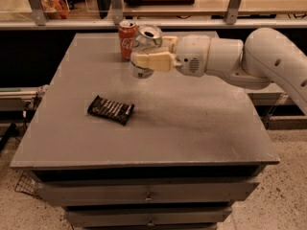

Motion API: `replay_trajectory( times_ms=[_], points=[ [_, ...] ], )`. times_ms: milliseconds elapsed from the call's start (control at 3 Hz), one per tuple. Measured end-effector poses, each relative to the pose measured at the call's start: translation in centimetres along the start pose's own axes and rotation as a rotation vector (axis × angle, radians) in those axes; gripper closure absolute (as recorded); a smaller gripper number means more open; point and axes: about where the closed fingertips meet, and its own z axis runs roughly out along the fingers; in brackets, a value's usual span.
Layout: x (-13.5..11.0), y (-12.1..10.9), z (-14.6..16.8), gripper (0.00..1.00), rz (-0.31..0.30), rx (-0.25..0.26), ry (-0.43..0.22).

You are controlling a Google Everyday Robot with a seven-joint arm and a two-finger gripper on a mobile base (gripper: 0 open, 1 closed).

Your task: Move 7up can near rxbar chocolate

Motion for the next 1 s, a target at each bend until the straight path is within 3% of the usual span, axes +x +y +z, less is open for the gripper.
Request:
replay_trajectory(
  times_ms=[333, 667, 1000],
  points=[
    [-0.7, 1.8, 0.6, 0.87, -0.049, -0.011, -0.029],
    [1.3, 2.0, 0.7, 1.00, -0.064, -0.002, 0.009],
    [4.6, 1.2, 0.7, 1.00, -0.060, 0.005, 0.073]
  ],
)
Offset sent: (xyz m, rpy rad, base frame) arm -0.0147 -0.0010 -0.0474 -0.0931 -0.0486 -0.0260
